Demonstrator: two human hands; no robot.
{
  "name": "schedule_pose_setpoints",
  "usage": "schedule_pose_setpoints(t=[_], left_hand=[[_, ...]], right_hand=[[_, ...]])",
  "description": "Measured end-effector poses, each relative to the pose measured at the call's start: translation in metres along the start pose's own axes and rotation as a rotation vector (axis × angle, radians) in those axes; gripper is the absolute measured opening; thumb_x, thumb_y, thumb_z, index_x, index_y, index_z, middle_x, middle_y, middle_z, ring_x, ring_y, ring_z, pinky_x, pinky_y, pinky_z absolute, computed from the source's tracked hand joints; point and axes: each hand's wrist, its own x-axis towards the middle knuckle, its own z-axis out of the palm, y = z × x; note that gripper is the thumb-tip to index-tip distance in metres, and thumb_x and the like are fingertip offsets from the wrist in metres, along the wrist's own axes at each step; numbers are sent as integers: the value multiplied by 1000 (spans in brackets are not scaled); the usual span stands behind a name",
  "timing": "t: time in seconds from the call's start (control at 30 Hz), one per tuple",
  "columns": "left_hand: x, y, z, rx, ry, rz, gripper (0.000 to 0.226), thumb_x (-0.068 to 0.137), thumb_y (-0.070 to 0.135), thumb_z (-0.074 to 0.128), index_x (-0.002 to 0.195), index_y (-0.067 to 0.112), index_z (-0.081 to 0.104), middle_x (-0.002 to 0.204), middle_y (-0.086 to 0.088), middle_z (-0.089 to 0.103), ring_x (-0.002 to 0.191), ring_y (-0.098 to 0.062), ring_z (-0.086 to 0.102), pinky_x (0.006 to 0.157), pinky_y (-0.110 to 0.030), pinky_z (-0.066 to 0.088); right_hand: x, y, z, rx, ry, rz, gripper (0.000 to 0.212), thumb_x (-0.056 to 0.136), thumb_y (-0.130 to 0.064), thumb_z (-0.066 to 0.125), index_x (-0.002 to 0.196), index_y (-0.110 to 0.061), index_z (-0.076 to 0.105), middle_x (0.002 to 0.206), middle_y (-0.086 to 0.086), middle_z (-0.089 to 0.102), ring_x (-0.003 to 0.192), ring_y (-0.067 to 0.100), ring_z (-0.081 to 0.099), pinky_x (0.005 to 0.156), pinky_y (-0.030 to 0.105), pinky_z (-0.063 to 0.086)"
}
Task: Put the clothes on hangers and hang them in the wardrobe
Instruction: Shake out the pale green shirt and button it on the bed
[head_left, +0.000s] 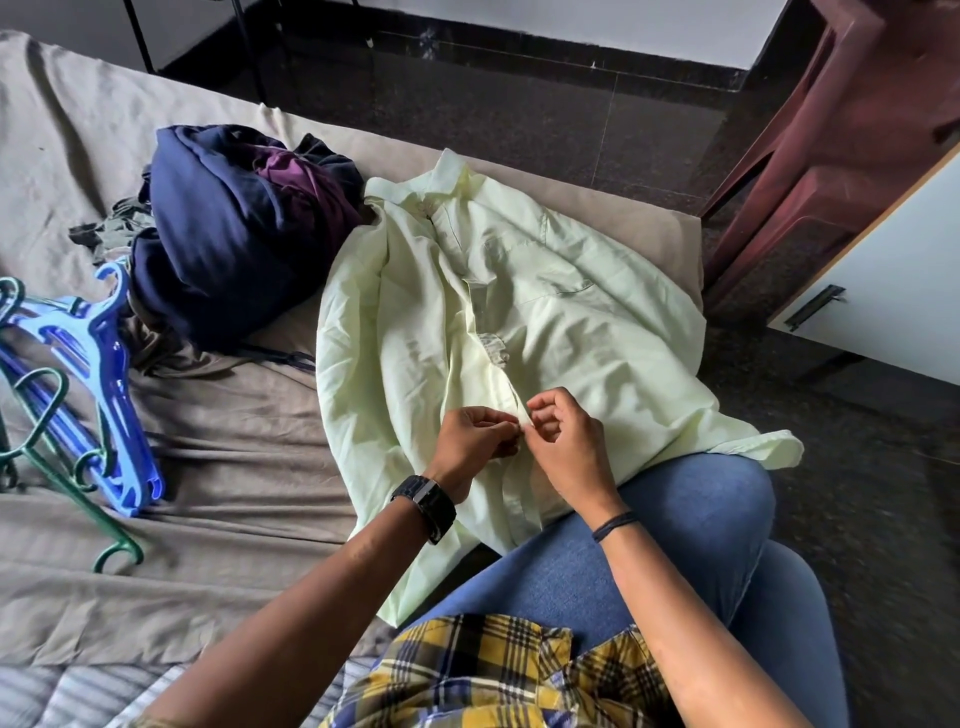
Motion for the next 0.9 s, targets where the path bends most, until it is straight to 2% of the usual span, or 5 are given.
schedule_pose_setpoints(t=[0.23,0.43,0.6,0.73,0.9], left_hand=[[-1,-2,-2,-28,-47,39,11,84,-5,65,77,3,66,63,-5,65,56,-10,60,61,-19,55],[1,-2,0,6,10,37,5,83,-5,67,79,-1,66,75,-19,67,62,-21,64,62,-22,57],[2,-3,-2,4,13,31,5,84,-7,64,81,-4,67,70,-14,68,54,-13,66,55,-20,54],[-1,0,0,-32,-7,25,16,88,3,63,92,-12,64,77,-18,68,58,-19,66,58,-24,56],[-1,-3,-2,-22,37,56,15,82,-1,69,92,-1,58,75,-13,66,57,-16,65,58,-25,56]], right_hand=[[1,2,-1,17,-8,24,22,77,-4,73,92,-13,60,74,-6,63,60,-2,59,61,16,51],[0,0,-2,47,-33,-12,22,80,-5,71,95,-14,59,73,-6,64,67,2,63,64,17,53],[3,2,-2,58,-60,12,24,82,-2,67,96,-18,56,74,-9,64,70,9,64,70,18,52],[4,1,-2,70,-85,59,28,79,1,71,98,-13,56,78,-7,63,64,3,62,66,19,54],[3,-1,0,47,-72,48,29,79,-3,72,98,-13,53,75,-8,66,60,-1,62,61,16,51]])
